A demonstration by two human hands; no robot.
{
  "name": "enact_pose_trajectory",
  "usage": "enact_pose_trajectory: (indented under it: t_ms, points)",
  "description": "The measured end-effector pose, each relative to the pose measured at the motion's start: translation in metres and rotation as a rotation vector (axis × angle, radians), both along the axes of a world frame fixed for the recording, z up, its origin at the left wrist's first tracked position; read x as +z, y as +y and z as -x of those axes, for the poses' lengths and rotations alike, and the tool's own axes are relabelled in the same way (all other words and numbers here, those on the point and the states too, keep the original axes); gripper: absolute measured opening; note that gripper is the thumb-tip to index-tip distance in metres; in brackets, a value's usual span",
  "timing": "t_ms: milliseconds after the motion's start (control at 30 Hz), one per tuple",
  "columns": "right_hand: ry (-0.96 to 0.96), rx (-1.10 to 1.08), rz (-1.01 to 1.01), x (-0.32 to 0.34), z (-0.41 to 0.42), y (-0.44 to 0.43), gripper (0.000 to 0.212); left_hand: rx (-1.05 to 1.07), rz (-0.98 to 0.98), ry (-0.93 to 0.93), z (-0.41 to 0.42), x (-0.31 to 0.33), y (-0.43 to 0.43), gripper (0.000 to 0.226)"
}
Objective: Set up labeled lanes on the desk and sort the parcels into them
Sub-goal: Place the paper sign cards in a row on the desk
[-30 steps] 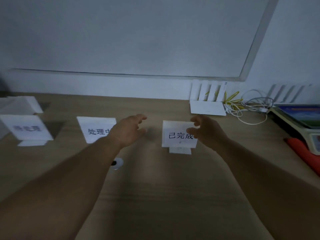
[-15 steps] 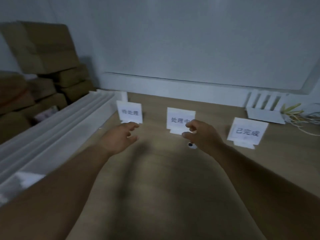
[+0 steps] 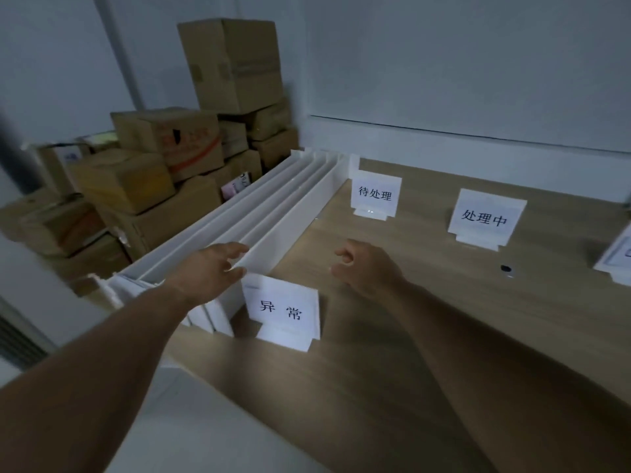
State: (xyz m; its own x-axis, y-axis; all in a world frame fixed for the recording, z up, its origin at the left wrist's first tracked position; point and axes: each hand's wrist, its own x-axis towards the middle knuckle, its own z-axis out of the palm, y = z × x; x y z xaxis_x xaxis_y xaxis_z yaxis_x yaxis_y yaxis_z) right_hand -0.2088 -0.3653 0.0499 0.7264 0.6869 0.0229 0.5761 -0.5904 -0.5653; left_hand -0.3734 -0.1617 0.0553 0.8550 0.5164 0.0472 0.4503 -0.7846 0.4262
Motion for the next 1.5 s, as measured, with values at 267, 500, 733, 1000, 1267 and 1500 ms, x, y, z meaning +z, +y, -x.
enact_pose_trajectory:
  t_ms: [267,500,733,1000,1267,1500]
  points:
    - [0.044,0.034,0.067,-0.046,0.01,0.041,0.042,-0.042,0.003,0.078,-0.015,-0.039,0.03,0.051]
    - [0.155,0.039,0.025,-0.088,0.003,0.049,0.014,-0.048,-0.076,0.189,-0.046,-0.067,0.037,0.047]
    - [0.124,0.006,-0.044,-0.084,-0.011,0.018,0.021,-0.106,-0.136,0.185,-0.055,-0.059,0.014,0.028]
    - [0.024,-0.084,-0.013,-0.039,-0.029,-0.09,0.03,-0.167,-0.146,0.077,-0.081,-0.022,-0.078,0.022]
    - [-0.013,-0.209,-0.073,-0.004,-0.05,-0.284,0.015,-0.321,-0.134,-0.019,-0.127,0.016,-0.256,0.017]
    - [-0.044,-0.403,-0.131,0.017,-0.068,-0.479,0.023,-0.473,-0.114,-0.095,-0.184,0.029,-0.439,0.016]
